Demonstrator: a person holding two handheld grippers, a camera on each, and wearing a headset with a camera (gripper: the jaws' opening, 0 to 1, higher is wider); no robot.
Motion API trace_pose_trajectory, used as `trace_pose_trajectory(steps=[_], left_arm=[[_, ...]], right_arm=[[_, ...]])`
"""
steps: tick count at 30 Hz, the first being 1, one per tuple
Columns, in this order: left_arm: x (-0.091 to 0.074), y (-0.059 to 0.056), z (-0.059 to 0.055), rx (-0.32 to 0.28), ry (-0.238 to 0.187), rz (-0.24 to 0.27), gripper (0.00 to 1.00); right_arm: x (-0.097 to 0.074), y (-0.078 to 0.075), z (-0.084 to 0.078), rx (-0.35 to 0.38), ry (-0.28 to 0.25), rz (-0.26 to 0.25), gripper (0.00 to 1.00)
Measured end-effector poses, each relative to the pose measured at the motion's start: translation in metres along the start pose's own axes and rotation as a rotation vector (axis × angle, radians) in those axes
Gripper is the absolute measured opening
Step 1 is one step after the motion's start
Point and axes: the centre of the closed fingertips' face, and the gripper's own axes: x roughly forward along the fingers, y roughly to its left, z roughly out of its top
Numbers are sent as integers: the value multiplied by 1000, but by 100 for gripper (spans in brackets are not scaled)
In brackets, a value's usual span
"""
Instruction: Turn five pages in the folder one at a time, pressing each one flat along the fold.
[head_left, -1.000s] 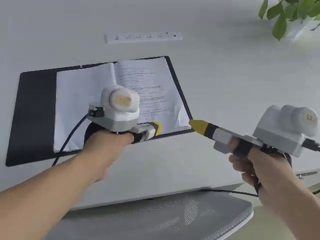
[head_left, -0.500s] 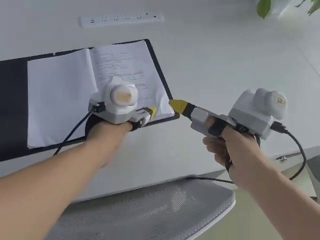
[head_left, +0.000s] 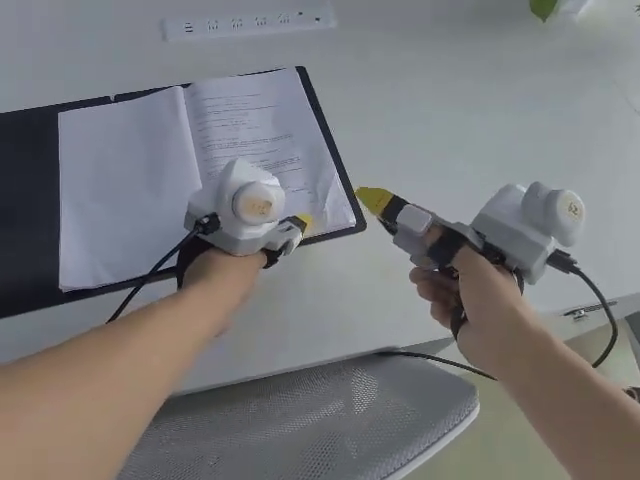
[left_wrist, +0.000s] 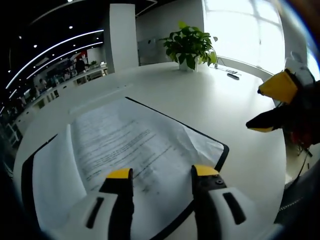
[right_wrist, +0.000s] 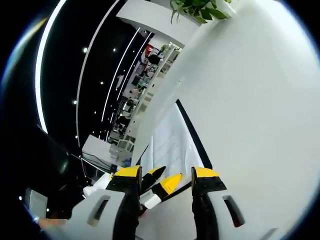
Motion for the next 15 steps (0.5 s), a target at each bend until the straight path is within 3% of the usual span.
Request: trace_pose_trajectory(steps=[5, 8, 15], left_arm=[[0, 0, 0, -6, -16, -3, 43], [0, 6, 0, -17, -20, 18, 32], [1, 11, 0, -13, -23, 33, 25]], right_arm=[[2, 0, 6, 63, -30, 25, 38], [5, -1, 8, 84, -31, 30, 38], [13, -1, 8, 96, -27, 32, 37]])
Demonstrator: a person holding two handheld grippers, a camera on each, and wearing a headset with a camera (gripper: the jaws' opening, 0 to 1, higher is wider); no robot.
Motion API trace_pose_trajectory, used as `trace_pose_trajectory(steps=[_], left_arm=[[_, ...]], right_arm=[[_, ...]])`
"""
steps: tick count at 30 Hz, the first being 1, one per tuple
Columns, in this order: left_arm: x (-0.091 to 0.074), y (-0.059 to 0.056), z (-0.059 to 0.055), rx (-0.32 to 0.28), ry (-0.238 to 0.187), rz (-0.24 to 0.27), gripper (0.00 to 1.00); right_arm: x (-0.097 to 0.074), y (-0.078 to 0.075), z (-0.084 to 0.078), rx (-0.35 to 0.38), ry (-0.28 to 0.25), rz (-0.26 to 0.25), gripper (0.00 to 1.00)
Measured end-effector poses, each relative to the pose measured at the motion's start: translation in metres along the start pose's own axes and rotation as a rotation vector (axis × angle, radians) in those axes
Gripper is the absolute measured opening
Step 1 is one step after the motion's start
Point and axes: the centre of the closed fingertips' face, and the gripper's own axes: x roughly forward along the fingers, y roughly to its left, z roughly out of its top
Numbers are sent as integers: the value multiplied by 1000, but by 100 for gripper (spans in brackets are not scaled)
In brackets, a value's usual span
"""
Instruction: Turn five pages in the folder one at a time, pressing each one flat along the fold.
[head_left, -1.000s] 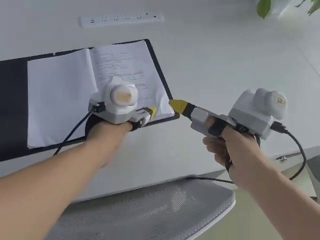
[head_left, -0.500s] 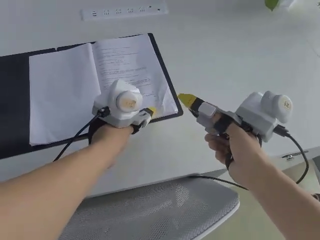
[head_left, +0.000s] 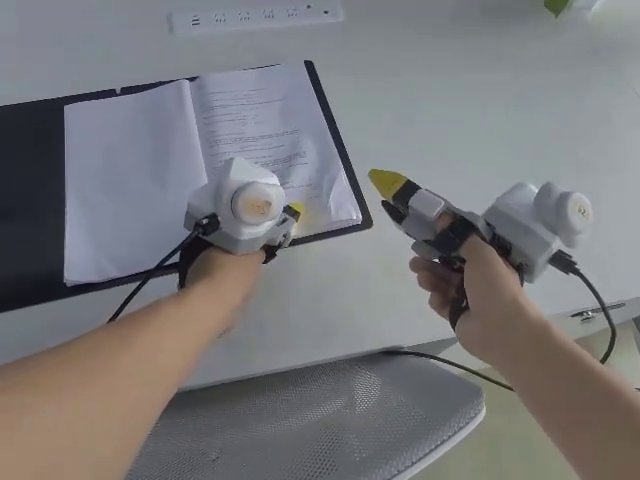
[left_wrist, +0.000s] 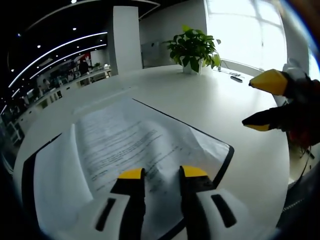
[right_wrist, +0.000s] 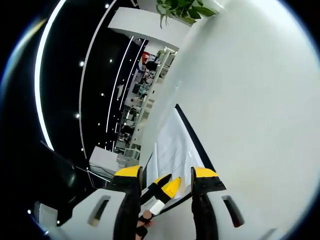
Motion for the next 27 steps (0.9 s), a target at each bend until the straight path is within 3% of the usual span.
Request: trace_pose_trajectory(steps=[4, 10, 12, 13, 16, 23, 27], left_arm=[[2, 5, 0, -5, 7, 20, 15], [2, 5, 1, -21, 8, 28, 13], [2, 5, 1, -23, 6, 28, 13], [2, 5, 1, -21, 7, 27, 13], [1, 5, 2, -24, 8, 27, 13], [1, 5, 2, -30, 10, 26, 12], [0, 5, 2, -36, 9, 25, 12]], right_arm=[[6, -3, -6, 25, 27, 9, 33], [20, -12, -12, 232, 59, 9, 30], [22, -17, -11, 235, 50, -5, 30], [22, -17, -13, 278, 61, -11, 30], [25, -21, -10, 289, 54, -10, 29], [35, -33, -8, 293, 99, -3, 25], [38, -35, -17, 270, 144, -14, 21]])
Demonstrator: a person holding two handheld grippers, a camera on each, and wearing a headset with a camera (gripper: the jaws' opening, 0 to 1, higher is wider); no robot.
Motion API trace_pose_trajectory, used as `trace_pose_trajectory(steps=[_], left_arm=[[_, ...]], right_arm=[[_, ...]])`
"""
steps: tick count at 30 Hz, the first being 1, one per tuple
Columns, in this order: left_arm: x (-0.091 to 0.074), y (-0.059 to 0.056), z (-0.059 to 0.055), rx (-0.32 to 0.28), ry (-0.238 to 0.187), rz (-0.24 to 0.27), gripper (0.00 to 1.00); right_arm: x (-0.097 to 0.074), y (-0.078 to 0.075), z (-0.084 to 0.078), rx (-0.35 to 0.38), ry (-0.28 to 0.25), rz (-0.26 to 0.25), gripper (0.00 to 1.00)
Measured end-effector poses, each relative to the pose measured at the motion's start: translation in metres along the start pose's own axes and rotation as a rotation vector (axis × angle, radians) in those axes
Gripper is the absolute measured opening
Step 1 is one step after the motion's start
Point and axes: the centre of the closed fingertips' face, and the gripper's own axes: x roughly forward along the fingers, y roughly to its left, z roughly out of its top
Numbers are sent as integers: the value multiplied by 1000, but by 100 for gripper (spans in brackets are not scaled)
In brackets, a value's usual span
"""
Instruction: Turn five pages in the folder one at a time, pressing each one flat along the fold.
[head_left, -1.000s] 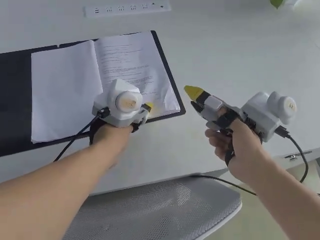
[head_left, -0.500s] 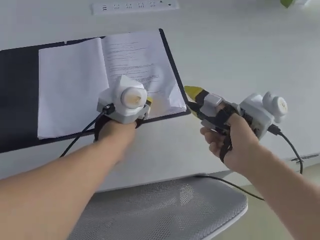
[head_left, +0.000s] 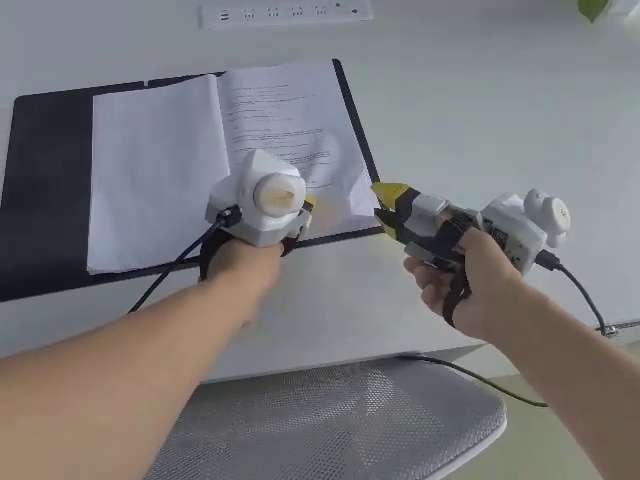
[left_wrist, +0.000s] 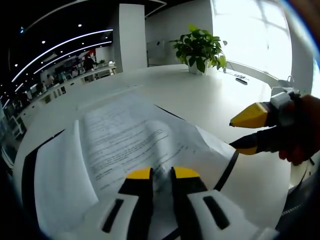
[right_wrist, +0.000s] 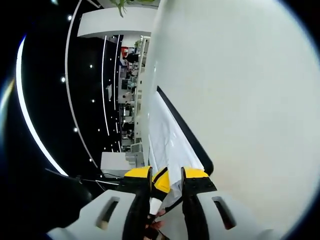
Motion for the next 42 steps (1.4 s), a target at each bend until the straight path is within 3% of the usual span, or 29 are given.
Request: trace_pose_trajectory(steps=[3, 7, 8, 9, 16, 18, 21, 26, 29, 35, 42], left_arm=[[-1, 0, 0, 0, 0, -2, 12], [-1, 0, 0, -3, -1, -3, 12], [-1, 0, 0, -7, -1, -5, 12], [-1, 0, 0, -8, -1, -5, 12], [-2, 0, 1, -45, -9, -11, 12], [-5, 5, -1, -54, 2, 1, 7], [-11, 8, -3, -73, 17, -8, 7], [-26, 13, -7, -102, 45, -17, 16], [-41, 18, -4, -107, 29, -28, 12], [-70, 34, 2, -135, -3, -27, 15], [-111, 60, 1, -177, -28, -3, 17]], right_arm=[[3, -2, -6, -44, 33, -7, 11], [5, 0, -4, -66, 25, -2, 5], [6, -1, -4, -105, 29, -22, 5], [4, 4, -10, -109, 27, -17, 0], [-5, 20, -25, -131, 10, -12, 0], [-6, 27, -26, -132, 1, 2, 0], [-5, 32, -27, -156, 5, 6, 0], [-5, 50, -30, -203, 7, 42, 0], [-4, 62, -34, -226, 19, 74, 0], [-1, 87, -49, -293, 58, 125, 0], [10, 119, -80, -355, 128, 194, 0]])
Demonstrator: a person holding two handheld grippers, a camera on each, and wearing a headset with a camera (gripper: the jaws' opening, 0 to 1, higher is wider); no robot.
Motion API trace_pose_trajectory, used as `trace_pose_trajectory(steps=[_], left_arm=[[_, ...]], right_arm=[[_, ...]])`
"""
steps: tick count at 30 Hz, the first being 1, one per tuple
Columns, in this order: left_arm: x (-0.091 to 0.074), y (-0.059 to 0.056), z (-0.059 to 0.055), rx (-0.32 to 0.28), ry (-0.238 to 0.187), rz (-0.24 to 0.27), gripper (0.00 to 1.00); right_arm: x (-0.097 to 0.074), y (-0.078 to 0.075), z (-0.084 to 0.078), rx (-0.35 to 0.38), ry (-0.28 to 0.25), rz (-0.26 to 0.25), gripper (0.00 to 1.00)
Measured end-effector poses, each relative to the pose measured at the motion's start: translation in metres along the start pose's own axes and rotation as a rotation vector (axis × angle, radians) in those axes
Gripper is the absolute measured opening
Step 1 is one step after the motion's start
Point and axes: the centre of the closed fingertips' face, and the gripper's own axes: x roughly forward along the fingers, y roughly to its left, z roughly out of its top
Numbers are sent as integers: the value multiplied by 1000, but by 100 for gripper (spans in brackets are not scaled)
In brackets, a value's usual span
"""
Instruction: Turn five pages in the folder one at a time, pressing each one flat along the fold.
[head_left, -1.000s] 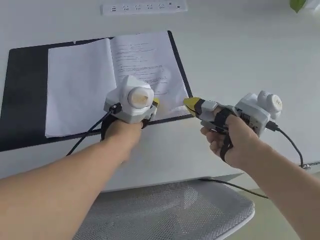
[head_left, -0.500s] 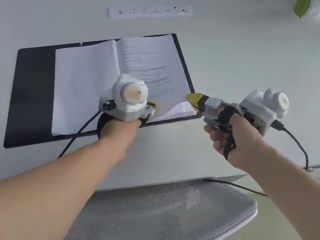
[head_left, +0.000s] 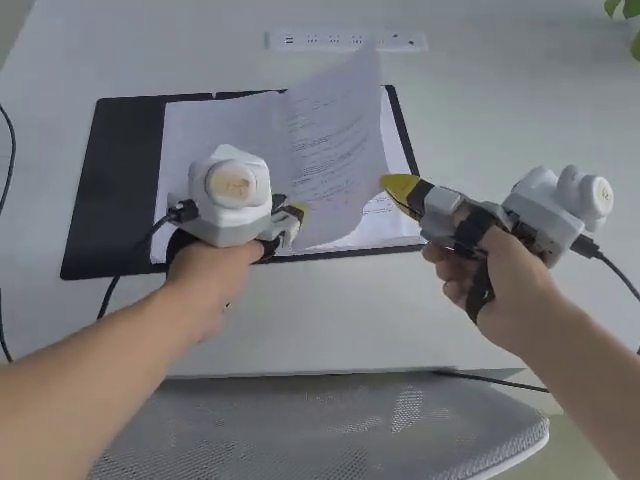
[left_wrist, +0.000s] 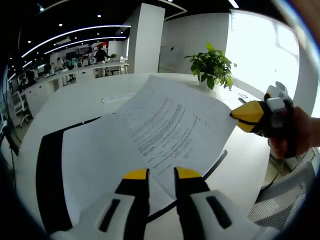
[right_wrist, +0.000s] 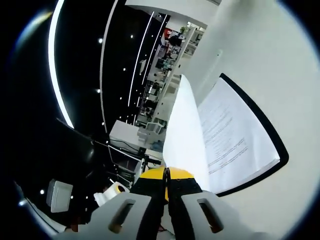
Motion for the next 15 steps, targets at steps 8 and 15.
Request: trace_pose_trajectory(steps=[8, 15], left_arm=[[-52, 38, -11, -43, 8, 63, 17], [-87, 73, -25, -89, 5, 125, 16]], right_arm=[[34, 33, -31, -67, 103, 65, 0], [75, 49, -67, -104, 207, 86, 0]])
